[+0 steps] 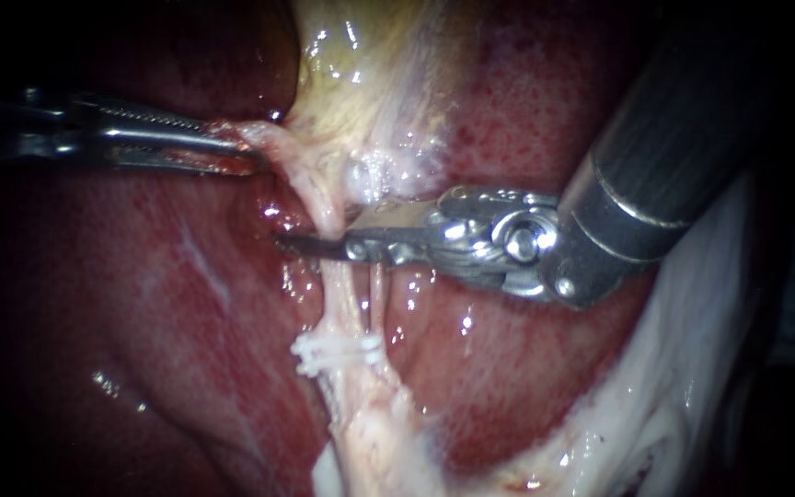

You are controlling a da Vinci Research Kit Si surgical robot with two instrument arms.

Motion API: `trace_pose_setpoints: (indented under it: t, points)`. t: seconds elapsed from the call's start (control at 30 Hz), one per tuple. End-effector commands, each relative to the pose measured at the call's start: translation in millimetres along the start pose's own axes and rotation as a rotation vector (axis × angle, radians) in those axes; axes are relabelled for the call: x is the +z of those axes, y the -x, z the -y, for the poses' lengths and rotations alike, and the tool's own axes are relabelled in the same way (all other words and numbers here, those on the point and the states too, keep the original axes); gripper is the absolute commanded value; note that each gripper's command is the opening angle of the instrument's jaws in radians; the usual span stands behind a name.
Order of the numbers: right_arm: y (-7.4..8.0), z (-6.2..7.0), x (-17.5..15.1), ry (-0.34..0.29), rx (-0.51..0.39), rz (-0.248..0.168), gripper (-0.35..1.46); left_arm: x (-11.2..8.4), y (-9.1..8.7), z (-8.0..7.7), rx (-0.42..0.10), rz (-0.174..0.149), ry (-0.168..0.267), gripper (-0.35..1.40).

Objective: Clipping third clip left tube

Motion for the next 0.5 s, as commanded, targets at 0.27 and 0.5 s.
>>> trace_pose_setpoints:
  t: [0.27, 0.5]
  points:
    - [-0.3, 0.0, 1.0, -0.034, -0.003, -0.054, 0.48, -0.2, 0.1, 0.1, 0.001, 0.0, 0.002, -0.35]
    - [-0.1, -0.2, 0.6, -0.1, -0.032, -0.049, 0.5, -0.4, 0.3, 0.3, 0.002, 0.001, 0.004, -0.35]
